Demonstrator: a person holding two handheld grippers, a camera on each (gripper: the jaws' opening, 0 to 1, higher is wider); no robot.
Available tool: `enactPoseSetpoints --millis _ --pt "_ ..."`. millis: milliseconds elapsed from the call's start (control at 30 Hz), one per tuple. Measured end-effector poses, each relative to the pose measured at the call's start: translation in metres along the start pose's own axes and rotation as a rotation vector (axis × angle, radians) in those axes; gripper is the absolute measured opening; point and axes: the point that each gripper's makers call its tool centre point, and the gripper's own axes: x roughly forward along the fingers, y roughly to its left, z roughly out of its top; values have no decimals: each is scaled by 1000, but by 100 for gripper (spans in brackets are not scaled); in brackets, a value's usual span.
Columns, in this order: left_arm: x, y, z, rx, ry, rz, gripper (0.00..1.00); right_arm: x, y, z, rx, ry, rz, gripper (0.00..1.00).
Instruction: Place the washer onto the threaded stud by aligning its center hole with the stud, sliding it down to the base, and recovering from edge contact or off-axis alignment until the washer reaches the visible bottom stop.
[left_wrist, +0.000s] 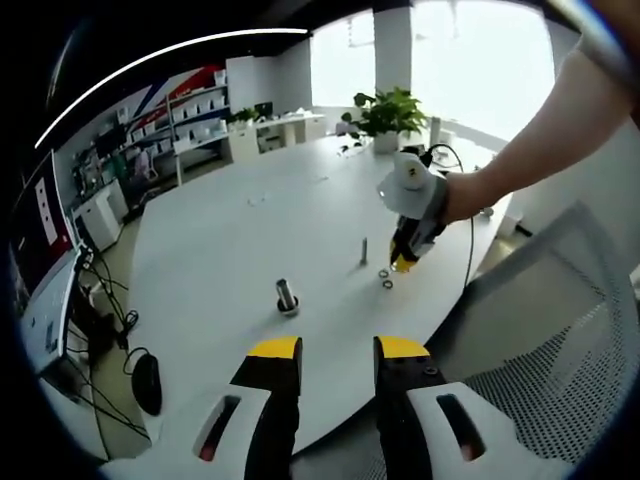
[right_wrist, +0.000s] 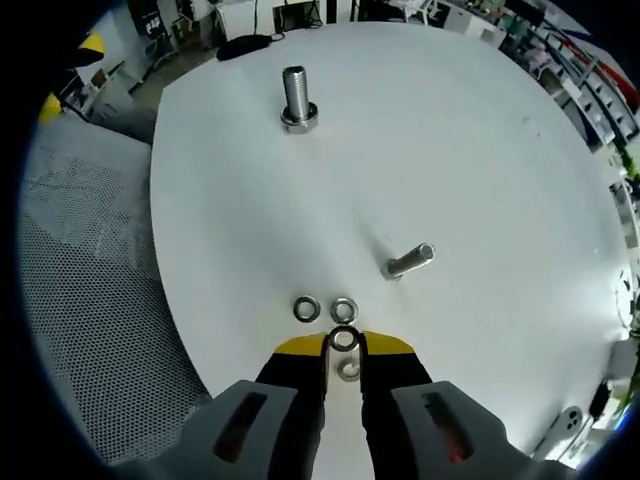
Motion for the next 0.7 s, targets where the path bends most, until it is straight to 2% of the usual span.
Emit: enactPoseSetpoints --millis 200,367,467,633,700 --pt "-1 1 2 -1 -12 5 27 -14 -13 16 8 -41 -32 13" --pt "-1 2 2 -1 -16 7 27 -24 -19 31 -24 -66 -56 13" --pt "-2 2 3 -7 -22 8 27 -26 -21 34 -29 -73 -60 13" --pt "-2 2 3 -1 -20 9 27 -26 -27 28 -36 -55 -70 13" --pt "-2 3 3 -8 -21 11 27 -30 -30 30 -52 -72 -87 13"
